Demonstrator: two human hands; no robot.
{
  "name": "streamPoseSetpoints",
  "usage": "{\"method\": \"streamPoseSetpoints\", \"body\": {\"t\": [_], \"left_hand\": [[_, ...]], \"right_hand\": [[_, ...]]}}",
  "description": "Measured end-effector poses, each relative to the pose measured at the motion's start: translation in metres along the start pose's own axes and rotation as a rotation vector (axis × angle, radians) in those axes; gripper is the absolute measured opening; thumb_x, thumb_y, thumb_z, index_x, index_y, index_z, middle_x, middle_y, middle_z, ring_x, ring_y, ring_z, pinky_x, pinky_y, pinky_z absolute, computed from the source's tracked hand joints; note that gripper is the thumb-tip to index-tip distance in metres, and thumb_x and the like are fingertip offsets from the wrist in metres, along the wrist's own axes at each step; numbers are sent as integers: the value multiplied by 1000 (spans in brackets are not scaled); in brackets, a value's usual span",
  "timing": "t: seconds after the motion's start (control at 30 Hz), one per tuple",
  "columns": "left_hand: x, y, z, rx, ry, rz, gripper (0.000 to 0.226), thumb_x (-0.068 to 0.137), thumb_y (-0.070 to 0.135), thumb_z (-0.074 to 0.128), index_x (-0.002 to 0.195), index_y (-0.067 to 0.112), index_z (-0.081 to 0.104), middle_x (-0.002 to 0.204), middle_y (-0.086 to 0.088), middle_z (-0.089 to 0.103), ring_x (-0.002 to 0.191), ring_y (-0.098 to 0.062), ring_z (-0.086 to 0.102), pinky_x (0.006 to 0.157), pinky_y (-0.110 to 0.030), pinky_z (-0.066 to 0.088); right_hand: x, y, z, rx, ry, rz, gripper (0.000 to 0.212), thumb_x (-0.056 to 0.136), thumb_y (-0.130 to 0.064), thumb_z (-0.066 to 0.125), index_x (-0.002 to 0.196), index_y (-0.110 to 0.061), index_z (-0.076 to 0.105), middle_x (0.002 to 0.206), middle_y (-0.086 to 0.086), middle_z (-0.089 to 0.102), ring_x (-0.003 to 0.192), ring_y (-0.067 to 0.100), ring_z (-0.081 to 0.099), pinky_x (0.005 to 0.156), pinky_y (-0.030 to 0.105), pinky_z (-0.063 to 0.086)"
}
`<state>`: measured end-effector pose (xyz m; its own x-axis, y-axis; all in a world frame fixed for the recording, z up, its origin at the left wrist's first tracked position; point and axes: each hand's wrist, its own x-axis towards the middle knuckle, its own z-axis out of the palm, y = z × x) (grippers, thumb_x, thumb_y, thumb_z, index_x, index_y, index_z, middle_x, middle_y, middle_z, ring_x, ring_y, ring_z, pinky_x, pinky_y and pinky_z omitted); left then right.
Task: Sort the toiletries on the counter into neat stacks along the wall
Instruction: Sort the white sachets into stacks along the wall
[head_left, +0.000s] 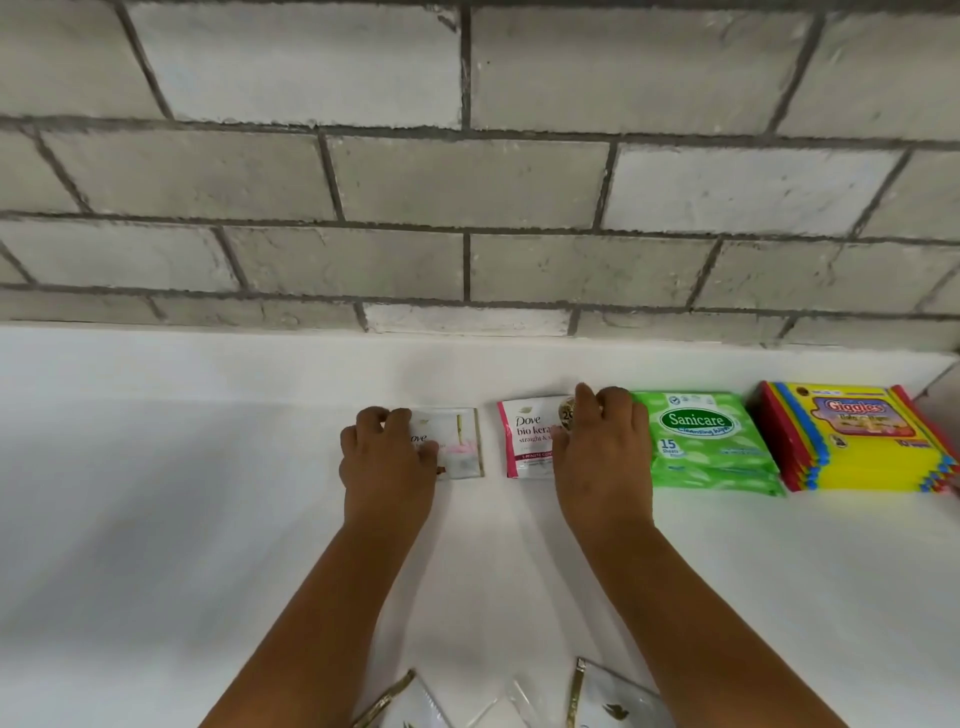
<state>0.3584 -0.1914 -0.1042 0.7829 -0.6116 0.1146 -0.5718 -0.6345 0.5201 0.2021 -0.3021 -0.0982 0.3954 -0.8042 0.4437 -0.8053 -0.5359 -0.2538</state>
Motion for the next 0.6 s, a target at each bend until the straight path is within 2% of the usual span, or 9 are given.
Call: {"method": "streamPoseSetpoints", "body": {"t": [0.07, 0.2, 0.37, 0.6], "left_hand": [[-3, 0, -1, 22, 14, 78, 39, 94, 29, 56, 132, 18, 55, 139, -4, 44, 127, -27, 38, 96, -40, 42], [-6, -1, 6, 30, -82, 196, 40, 97, 29, 51, 135, 18, 54, 147, -3, 44, 134, -23, 40, 108, -37, 38], [-8, 0, 12, 6, -128, 209, 42, 101, 32, 44, 142, 21, 48, 154, -1, 38, 143, -18, 31, 115, -33, 29], [-8, 2, 9, 66, -165, 246, 42, 103, 30, 38, 143, 20, 45, 155, -2, 35, 143, -21, 30, 113, -33, 29]], "right_hand": [[-1, 2, 1, 51, 1, -114, 44, 82, -18, 72, 123, -4, 61, 120, 19, 57, 109, 36, 49, 96, 45, 45], [-5, 3, 11, 143, -258, -298, 39, 93, -26, 57, 128, -10, 58, 137, 15, 51, 134, 37, 40, 115, 42, 26], [-6, -4, 14, 197, -309, -209, 44, 99, -27, 48, 139, -9, 48, 148, 14, 41, 143, 36, 26, 118, 39, 16], [-5, -7, 15, 172, -310, -187, 45, 99, -27, 46, 141, -10, 46, 149, 15, 40, 143, 36, 25, 119, 37, 8]]}}
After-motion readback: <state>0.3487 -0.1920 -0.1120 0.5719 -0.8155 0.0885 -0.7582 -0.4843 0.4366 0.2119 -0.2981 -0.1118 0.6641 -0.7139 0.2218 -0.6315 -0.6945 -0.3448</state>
